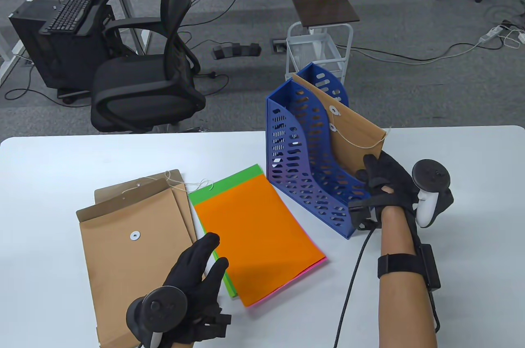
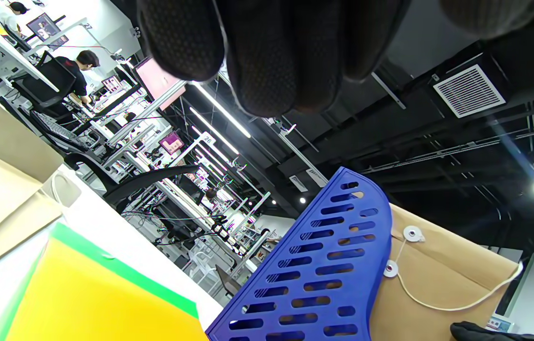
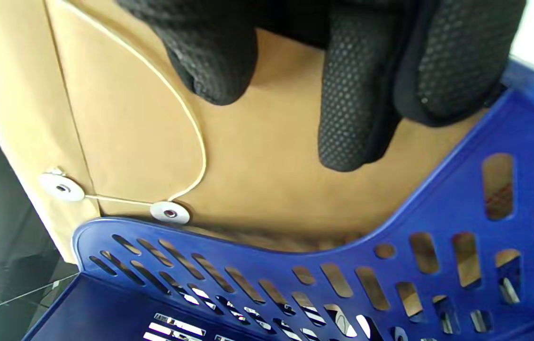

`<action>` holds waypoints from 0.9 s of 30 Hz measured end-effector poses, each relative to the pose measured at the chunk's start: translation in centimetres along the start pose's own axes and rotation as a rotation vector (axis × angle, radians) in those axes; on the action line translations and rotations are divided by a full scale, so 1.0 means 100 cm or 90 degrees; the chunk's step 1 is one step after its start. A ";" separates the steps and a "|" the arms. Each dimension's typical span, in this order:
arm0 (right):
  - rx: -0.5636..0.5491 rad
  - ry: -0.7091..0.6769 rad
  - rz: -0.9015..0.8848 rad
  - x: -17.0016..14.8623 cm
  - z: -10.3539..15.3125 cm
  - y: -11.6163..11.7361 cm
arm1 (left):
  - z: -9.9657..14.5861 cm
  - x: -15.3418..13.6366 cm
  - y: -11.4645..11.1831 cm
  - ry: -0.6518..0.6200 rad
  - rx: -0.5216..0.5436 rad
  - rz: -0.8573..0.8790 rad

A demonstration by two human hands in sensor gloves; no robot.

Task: Pull cardstock from document pouches and stack

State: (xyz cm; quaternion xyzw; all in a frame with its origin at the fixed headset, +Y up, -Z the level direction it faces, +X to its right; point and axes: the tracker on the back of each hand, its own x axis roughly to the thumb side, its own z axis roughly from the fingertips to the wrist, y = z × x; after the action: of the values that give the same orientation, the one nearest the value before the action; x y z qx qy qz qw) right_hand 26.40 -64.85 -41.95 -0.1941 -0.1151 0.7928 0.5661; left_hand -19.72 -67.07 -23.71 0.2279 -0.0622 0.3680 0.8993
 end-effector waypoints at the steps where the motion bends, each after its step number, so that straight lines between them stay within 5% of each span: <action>1: 0.000 -0.012 -0.002 0.002 0.000 -0.002 | 0.000 0.000 -0.001 0.001 -0.003 -0.002; 6: -0.007 -0.108 -0.084 0.024 0.011 -0.019 | 0.000 0.000 -0.002 -0.009 -0.014 -0.007; 10: -0.044 -0.243 -0.131 0.073 0.037 -0.047 | 0.000 -0.003 0.000 0.001 -0.006 0.002; 17: -0.176 -0.534 -0.077 0.145 0.123 -0.083 | -0.001 -0.010 0.002 0.020 -0.013 0.030; 21: -0.184 -0.609 -0.069 0.152 0.168 -0.072 | -0.003 -0.017 -0.003 0.016 -0.112 0.078; 27: -0.007 -0.553 -0.034 0.121 0.192 -0.022 | -0.005 -0.033 0.002 0.058 -0.121 0.194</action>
State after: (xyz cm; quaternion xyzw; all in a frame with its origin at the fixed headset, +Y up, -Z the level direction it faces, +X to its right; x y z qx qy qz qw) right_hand 16.45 -51.97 -26.01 0.1578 -0.3518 0.7853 0.4844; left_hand -22.33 -68.77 -25.04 0.1132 -0.0898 0.5024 0.8525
